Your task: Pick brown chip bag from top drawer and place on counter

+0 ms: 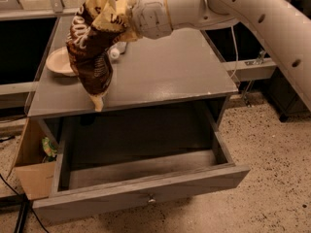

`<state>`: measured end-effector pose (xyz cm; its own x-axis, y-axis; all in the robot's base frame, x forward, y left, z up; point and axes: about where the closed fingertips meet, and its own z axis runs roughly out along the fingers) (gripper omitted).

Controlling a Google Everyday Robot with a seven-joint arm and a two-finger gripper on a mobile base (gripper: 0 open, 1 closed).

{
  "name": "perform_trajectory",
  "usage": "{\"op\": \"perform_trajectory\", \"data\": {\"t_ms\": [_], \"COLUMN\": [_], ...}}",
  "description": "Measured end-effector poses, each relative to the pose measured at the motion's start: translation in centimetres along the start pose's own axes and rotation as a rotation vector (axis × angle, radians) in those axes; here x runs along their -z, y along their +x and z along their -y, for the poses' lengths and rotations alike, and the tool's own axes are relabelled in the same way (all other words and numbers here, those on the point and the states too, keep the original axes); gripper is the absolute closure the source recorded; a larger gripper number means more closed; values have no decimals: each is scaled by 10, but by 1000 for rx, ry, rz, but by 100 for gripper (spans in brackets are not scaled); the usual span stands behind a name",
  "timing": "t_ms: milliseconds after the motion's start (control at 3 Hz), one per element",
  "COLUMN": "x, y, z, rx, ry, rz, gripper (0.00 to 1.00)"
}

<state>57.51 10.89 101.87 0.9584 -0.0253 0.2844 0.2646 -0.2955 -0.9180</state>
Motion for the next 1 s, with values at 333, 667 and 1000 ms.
{"op": "perform_trajectory", "data": {"t_ms": [333, 667, 1000], "x": [-10, -10, -5], "y": [8, 13, 16], "z": [-14, -28, -45], "rx": [18, 25, 21], "ry": [-10, -49, -125], "rz": [20, 22, 18], "gripper": [100, 100, 100]}}
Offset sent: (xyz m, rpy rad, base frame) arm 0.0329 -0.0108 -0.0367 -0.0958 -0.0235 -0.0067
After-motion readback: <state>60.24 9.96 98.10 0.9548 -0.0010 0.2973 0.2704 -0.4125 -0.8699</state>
